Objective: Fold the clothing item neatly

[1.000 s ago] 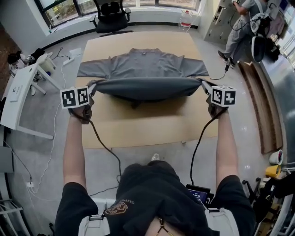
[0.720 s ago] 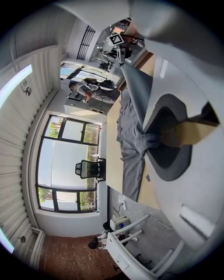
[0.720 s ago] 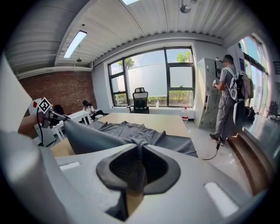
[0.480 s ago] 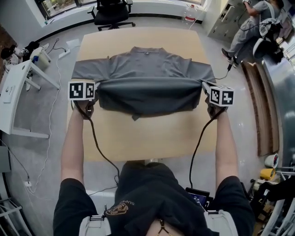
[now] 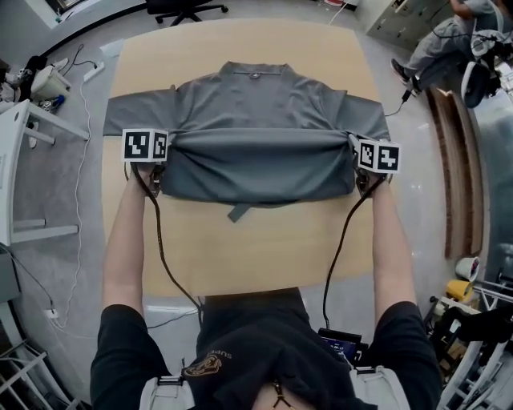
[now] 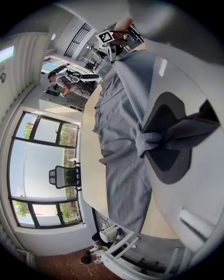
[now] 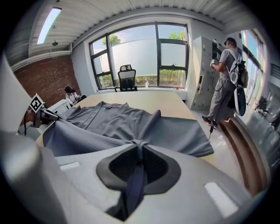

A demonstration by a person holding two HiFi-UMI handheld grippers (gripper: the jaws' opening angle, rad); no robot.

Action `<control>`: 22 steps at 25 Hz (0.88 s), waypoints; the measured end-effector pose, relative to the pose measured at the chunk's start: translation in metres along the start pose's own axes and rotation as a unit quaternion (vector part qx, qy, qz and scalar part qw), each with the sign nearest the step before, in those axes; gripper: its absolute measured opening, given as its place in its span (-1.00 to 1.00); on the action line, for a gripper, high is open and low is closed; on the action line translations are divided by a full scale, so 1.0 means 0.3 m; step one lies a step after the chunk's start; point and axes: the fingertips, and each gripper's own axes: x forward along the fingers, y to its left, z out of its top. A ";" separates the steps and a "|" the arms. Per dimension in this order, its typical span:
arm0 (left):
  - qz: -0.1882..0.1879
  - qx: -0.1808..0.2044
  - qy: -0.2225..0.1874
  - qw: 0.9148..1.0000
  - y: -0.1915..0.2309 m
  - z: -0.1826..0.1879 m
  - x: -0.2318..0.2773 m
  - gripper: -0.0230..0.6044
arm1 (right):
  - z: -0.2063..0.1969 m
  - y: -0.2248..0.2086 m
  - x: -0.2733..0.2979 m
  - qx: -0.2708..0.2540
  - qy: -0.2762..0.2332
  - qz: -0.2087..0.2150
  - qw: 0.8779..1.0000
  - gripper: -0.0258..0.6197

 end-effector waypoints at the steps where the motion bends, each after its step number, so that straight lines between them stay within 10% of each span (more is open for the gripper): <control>1: 0.002 -0.005 0.004 1.000 0.008 0.002 0.021 -0.58 | -0.006 -0.005 0.025 0.003 0.005 0.005 1.000 -0.81; 9: 0.023 -0.006 -0.003 1.000 0.042 -0.014 0.105 -0.44 | -0.018 -0.038 0.166 -0.007 0.007 0.003 1.000 -0.72; 13: 0.017 0.014 -0.049 0.999 0.041 0.005 0.026 -0.05 | 0.006 -0.061 0.161 -0.017 -0.011 -0.012 1.000 -0.49; 22: 0.047 0.036 -0.041 0.997 0.055 -0.090 -0.122 -0.04 | 0.000 0.002 0.004 -0.040 -0.044 0.019 0.998 -0.45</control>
